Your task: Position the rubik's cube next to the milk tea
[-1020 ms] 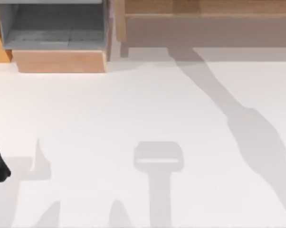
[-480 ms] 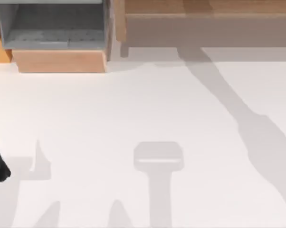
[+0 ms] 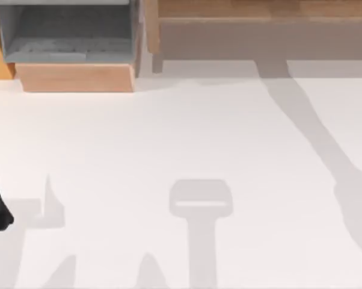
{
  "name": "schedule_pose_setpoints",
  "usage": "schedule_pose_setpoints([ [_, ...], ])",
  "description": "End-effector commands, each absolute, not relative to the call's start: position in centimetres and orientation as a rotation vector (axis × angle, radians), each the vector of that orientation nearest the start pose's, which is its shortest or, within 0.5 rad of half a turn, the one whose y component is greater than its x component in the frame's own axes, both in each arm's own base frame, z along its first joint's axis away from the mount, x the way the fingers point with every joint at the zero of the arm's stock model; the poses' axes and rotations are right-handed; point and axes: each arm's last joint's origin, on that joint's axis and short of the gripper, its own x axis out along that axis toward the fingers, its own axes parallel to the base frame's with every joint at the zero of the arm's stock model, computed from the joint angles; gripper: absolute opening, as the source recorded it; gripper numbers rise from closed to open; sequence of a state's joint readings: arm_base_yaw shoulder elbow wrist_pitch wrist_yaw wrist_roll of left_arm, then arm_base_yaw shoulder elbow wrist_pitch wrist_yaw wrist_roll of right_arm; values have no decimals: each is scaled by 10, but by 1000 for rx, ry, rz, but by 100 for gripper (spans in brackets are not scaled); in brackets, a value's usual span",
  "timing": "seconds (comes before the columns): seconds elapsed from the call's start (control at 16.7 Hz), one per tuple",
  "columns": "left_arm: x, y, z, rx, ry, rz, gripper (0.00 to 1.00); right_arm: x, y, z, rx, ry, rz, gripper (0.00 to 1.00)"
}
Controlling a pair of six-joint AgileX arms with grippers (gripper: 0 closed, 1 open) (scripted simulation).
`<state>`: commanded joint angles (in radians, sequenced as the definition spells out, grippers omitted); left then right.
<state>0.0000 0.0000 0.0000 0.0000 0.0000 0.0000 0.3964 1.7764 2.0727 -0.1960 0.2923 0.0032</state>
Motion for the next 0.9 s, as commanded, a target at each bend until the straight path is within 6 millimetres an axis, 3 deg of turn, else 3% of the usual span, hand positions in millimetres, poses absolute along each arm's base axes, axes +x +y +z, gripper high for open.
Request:
schedule_pose_setpoints([
  [0.18,106,-1,160,0,0,0,100,354,134,495,-3,-37,142,0],
  [0.36,106,-1,160,0,0,0,100,356,118,465,-44,114,142,0],
  [0.48,106,-1,160,0,0,0,100,359,104,425,-78,285,132,0],
  [0.66,106,-1,160,0,0,0,100,352,76,343,-118,643,105,0],
  [0.9,106,-1,160,0,0,0,100,306,32,242,-96,1159,57,0],
])
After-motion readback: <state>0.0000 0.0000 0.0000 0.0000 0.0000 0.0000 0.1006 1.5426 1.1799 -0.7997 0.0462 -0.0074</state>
